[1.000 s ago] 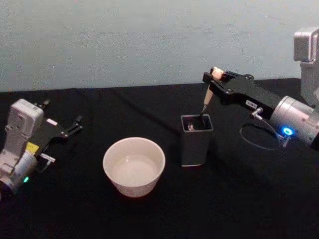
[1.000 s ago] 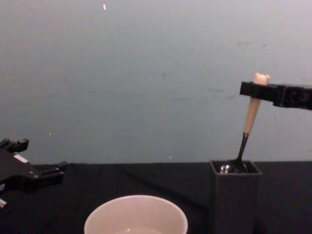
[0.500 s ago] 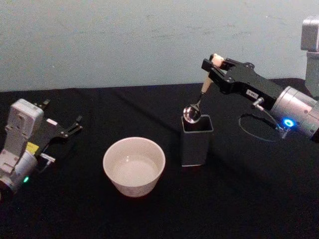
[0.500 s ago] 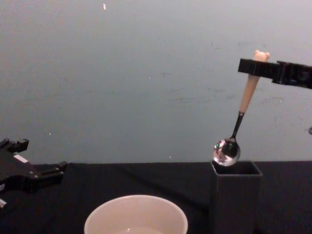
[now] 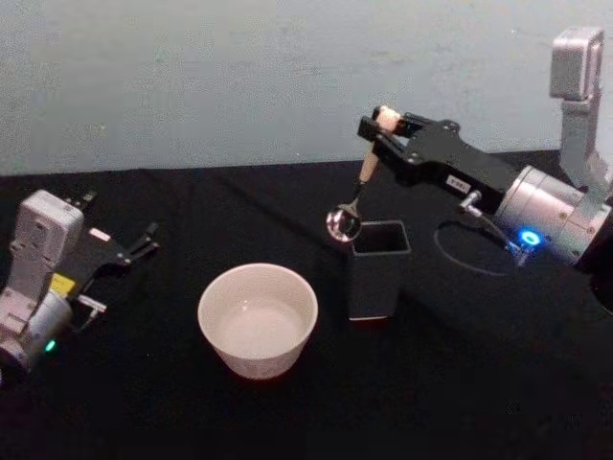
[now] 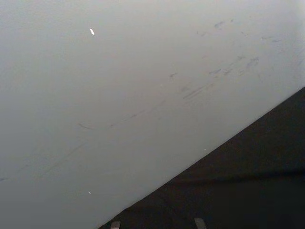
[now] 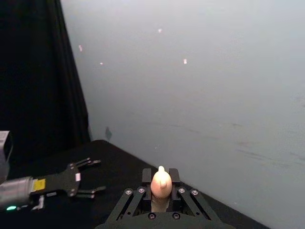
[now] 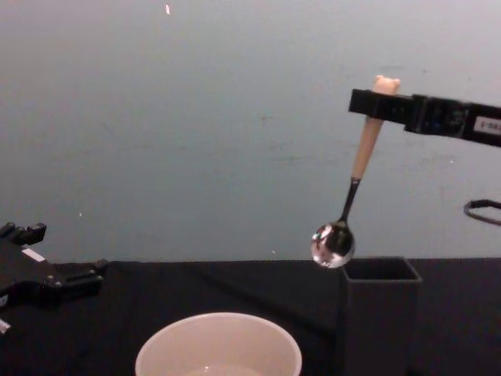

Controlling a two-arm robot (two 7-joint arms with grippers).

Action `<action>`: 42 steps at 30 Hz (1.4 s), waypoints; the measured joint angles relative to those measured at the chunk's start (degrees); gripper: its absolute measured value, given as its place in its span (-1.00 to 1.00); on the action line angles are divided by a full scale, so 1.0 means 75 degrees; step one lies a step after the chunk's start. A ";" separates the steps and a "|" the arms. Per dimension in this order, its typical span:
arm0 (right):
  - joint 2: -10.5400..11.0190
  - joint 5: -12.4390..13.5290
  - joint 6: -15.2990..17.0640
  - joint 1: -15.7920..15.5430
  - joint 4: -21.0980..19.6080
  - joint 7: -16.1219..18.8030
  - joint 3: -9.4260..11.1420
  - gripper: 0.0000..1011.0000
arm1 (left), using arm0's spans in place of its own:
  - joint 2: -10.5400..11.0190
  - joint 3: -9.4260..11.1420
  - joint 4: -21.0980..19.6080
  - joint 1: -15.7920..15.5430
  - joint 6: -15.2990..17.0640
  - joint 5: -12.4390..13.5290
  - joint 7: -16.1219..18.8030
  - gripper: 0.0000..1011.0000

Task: Pick up the stirring spoon with one hand, stir inside the cup, then place it back in its original position.

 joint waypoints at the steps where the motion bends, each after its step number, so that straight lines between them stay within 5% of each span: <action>1: -0.0007 -0.0025 -0.0013 0.0022 0.0014 0.0052 -0.0060 -0.58 | 0.0000 0.0000 0.0000 0.0000 0.0000 0.0000 0.0000 0.98; 20: -0.0102 -0.0166 -0.0153 0.0216 0.0262 0.0694 -0.0709 -0.58 | 0.0000 0.0000 0.0000 0.0000 0.0000 0.0000 0.0000 0.98; 42: -0.0248 -0.0564 -0.0291 0.0234 0.0421 0.0681 -0.1133 -0.58 | 0.0000 0.0000 0.0000 0.0000 0.0000 0.0000 -0.0001 0.98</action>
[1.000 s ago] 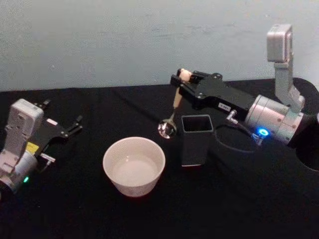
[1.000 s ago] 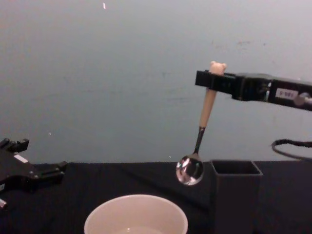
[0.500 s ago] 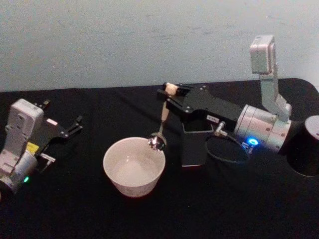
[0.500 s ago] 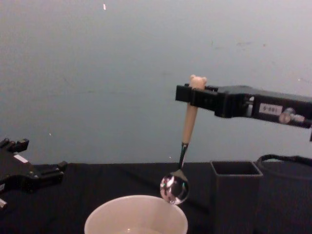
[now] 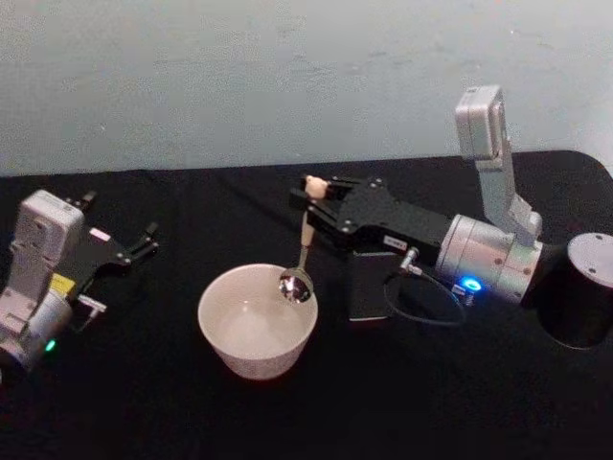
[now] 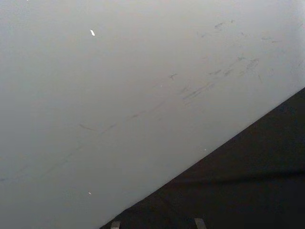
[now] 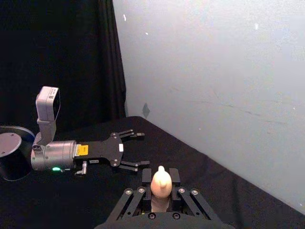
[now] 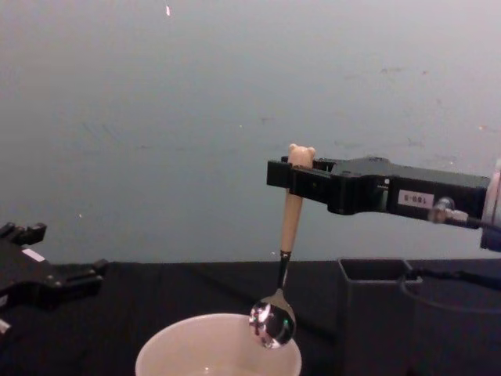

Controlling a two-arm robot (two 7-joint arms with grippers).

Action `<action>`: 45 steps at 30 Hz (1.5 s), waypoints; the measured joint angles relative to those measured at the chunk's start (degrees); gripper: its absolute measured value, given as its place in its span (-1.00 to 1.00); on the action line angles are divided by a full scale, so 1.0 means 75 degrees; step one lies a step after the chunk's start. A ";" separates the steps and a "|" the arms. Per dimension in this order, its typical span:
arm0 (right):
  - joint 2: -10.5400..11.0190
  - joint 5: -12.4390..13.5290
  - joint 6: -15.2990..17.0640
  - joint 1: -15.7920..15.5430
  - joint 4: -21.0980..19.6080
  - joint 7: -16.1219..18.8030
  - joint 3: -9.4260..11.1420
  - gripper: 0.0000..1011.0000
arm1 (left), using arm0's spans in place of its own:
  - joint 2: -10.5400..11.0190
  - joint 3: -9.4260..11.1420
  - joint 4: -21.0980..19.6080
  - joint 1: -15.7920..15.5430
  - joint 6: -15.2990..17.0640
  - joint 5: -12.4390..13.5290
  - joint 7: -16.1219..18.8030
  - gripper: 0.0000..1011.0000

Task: Pick up the stirring spoon with one hand, stir inside the cup, then place it back in its original position.

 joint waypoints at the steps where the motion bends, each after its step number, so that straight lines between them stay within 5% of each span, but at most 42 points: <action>1: 0.0001 0.0000 0.0002 0.0000 -0.0001 0.0001 0.0000 -0.58 | 0.0000 0.0000 0.0000 0.0001 0.0000 0.0000 0.0000 0.98; 36: -0.0055 0.0116 0.0145 0.0003 -0.0072 0.0085 -0.0004 -0.58 | 0.0000 0.0000 0.0000 0.0001 0.0000 0.0000 0.0000 0.98; 45: -0.0217 -0.0053 0.0071 0.0155 0.0097 0.0191 -0.0251 -0.58 | 0.0000 0.0000 0.0000 0.0000 0.0000 0.0000 0.0000 0.98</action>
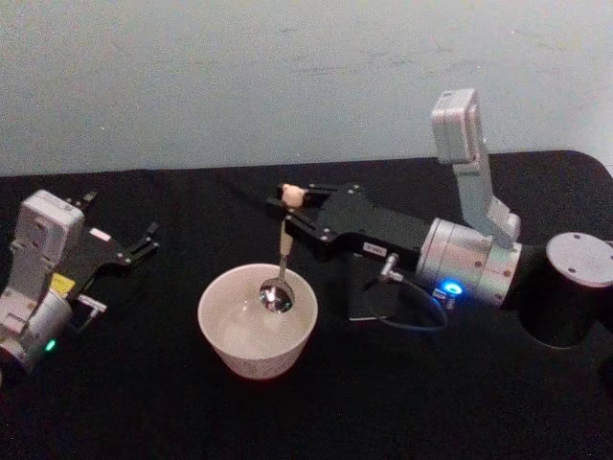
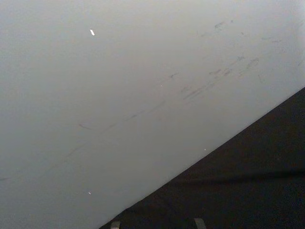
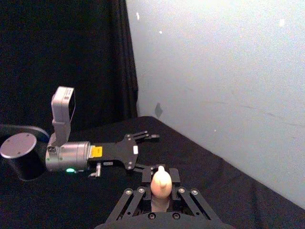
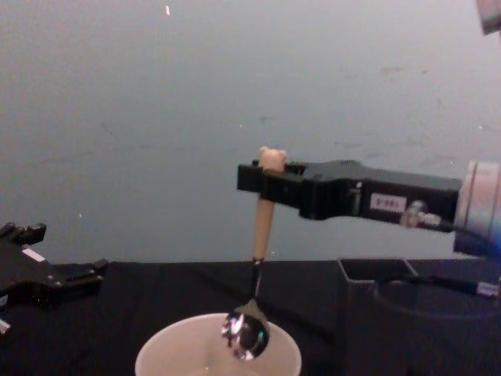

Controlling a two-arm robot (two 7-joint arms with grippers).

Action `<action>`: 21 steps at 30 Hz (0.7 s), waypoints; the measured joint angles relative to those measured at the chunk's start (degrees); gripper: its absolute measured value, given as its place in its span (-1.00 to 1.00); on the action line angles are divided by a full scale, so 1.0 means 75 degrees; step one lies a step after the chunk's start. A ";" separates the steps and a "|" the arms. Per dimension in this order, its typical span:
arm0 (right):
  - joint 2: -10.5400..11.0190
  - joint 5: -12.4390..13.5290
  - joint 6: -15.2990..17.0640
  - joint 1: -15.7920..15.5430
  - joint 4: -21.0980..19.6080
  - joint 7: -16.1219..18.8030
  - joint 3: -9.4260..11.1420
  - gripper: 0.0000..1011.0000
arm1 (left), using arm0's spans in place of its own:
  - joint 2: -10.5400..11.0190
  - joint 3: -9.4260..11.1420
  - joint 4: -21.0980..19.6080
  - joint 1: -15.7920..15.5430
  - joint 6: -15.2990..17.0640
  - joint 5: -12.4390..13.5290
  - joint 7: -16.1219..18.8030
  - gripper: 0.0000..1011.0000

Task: Pick up the stirring spoon with one hand, stir inside the cup, then place it back in its original position.

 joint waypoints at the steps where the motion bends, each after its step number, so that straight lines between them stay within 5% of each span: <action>1: -0.0022 -0.0024 -0.0010 0.0017 0.0035 0.0012 -0.0030 -0.58 | 0.0000 0.0000 0.0000 0.0000 0.0000 0.0000 0.0000 0.98; 21: -0.0597 -0.0709 -0.0177 0.0363 0.0744 0.0249 -0.0601 -0.58 | 0.0000 0.0000 0.0000 0.0000 0.0000 0.0000 0.0000 0.98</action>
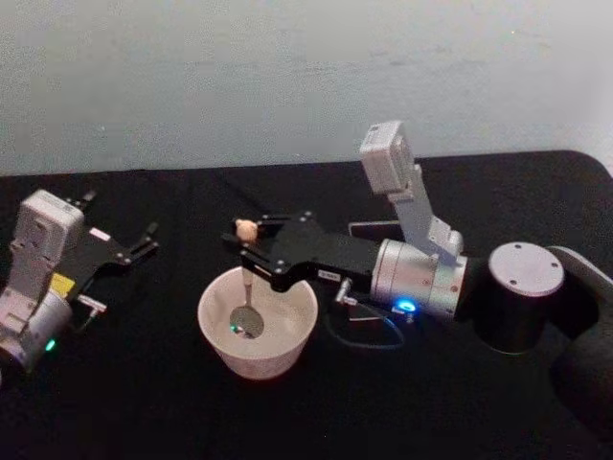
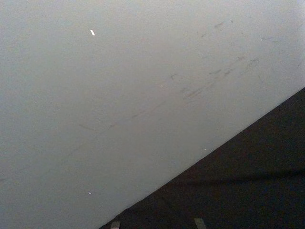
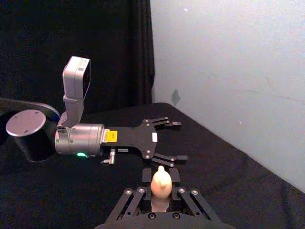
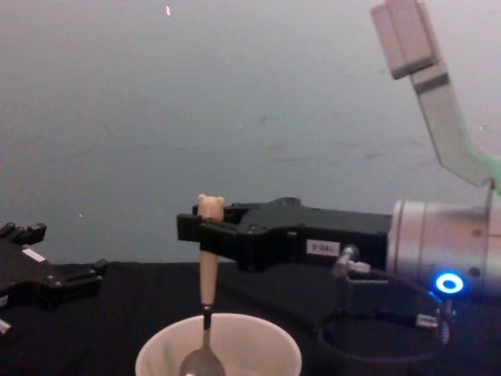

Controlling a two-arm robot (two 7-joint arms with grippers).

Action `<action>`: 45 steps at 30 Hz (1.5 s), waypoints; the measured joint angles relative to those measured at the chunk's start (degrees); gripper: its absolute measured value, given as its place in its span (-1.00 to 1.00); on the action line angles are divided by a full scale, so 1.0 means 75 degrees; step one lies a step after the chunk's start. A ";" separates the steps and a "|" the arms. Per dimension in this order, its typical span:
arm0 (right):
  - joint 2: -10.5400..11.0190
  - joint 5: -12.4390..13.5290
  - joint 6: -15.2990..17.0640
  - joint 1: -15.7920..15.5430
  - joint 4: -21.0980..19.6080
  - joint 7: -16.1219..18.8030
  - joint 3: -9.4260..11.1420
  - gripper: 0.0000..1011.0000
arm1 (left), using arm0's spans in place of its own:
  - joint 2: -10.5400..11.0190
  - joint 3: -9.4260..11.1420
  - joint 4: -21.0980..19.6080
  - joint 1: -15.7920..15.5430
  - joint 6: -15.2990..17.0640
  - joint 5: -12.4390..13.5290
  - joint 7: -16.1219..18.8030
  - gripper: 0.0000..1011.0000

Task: Pick up the stirring spoon with one hand, stir inside the cup, then place it back in its original position.

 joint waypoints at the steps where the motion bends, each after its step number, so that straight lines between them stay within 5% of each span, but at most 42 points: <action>1: -0.0025 -0.0025 -0.0005 0.0013 0.0024 0.0003 -0.0018 -0.58 | 0.0000 0.0000 -0.0001 0.0000 0.0000 0.0000 0.0000 0.98; 13: -0.0488 -0.0355 -0.0036 0.0266 0.0611 -0.0110 -0.0125 -0.58 | 0.0000 0.0000 0.0000 0.0000 0.0000 0.0000 0.0000 0.98; 24: -0.0692 -0.0554 -0.0087 0.0414 0.1009 -0.0266 0.0064 -0.58 | 0.0000 0.0000 0.0000 0.0000 0.0000 0.0000 0.0000 0.98; 37: -0.0377 -0.0604 -0.0092 0.0201 0.0826 -0.0255 0.0340 -0.58 | 0.0000 0.0000 0.0000 0.0000 0.0000 0.0000 0.0000 0.98; 45: 0.0079 -0.0380 -0.0011 -0.0183 0.0182 -0.0083 0.0555 -0.58 | 0.0000 0.0000 0.0000 -0.0001 0.0000 0.0000 0.0000 0.98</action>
